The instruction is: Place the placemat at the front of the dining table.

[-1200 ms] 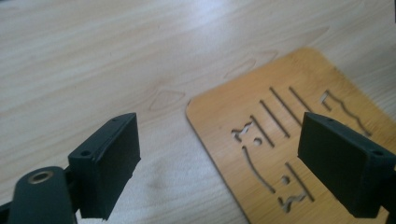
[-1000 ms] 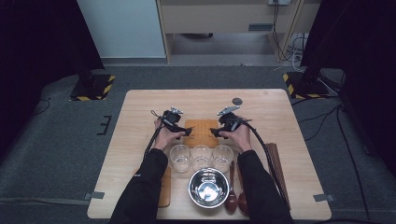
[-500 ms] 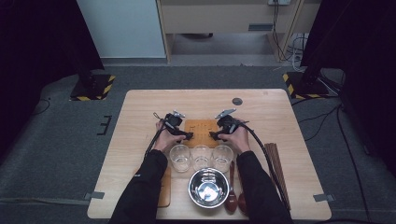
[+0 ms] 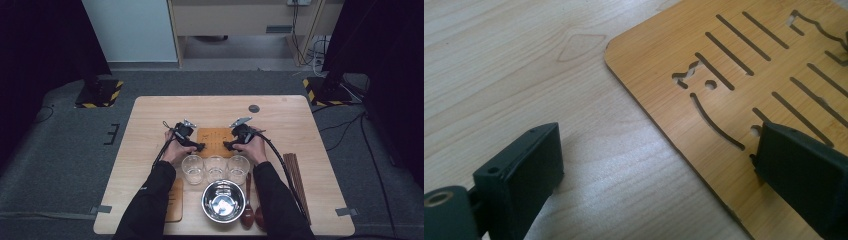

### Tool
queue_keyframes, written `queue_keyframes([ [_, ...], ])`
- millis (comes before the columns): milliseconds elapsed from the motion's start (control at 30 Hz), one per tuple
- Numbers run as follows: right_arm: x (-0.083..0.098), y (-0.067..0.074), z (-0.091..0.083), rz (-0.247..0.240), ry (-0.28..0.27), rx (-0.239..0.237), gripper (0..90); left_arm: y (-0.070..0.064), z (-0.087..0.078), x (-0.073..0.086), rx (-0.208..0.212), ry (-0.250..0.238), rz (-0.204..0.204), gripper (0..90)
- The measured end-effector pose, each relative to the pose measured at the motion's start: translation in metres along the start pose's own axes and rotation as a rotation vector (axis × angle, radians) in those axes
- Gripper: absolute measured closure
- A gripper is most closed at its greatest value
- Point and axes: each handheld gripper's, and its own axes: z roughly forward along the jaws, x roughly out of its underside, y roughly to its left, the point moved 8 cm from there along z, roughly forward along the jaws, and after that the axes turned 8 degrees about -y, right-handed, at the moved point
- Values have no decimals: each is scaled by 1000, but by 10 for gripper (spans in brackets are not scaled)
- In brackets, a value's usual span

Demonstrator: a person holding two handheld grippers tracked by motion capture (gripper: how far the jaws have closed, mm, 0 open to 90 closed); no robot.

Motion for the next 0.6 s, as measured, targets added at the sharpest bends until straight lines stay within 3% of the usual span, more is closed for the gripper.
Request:
queue_keyframes([
  [167, -1, -6, 2, 4, -20, 25, 204, 3, 6, -4, -15, -39, -17, 43],
  [367, -4, -19, 8, 20, -78, 105, 201, 6, 14, -10, -48, -99, -38, 54],
  [467, -4, -21, 10, 29, -109, 115, 203, 9, 15, -11, -61, -101, -46, 59],
  [600, -4, -22, 10, 31, -110, 115, 206, 10, 17, -14, -83, -111, -40, 72],
])
